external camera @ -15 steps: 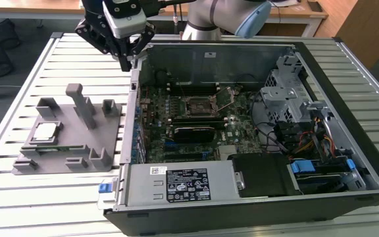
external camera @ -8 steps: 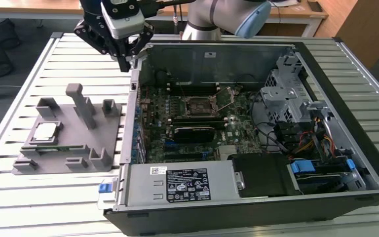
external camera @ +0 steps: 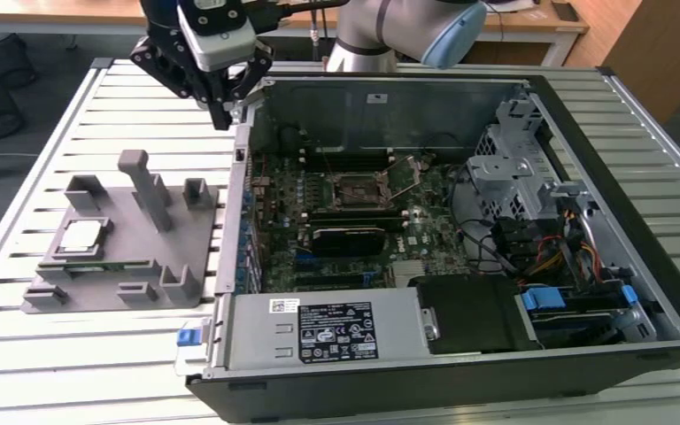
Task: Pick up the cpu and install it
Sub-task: 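Reach for the cpu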
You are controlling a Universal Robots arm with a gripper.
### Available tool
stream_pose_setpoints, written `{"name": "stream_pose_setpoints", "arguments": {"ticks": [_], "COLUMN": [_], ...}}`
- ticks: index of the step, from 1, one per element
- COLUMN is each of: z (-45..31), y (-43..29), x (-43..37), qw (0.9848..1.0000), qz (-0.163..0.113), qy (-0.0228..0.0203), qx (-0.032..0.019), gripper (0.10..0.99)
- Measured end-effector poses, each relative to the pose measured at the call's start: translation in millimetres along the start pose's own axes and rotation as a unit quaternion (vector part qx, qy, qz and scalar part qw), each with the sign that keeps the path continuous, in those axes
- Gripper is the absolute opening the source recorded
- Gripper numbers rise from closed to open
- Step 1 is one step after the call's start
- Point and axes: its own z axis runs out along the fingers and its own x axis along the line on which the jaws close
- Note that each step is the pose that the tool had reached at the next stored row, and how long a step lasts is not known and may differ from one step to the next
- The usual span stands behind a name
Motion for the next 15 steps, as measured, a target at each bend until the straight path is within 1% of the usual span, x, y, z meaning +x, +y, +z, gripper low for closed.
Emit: {"name": "stream_pose_setpoints", "arguments": {"ticks": [5,7,10,15], "z": [0.7,0.8,1.1,1.5], "y": [-0.1,-0.4,-0.9,-2.1], "x": [1.6,3.8,10.7,26.4], "qw": [1.0,1.0,1.0,1.0], "qz": [0.0,0.0,0.0,0.0], "qy": [0.0001,0.0002,0.0002,0.0003], "qx": [0.0,0.0001,0.0,0.0001], "gripper": [0.106,0.106,0.106,0.106]}}
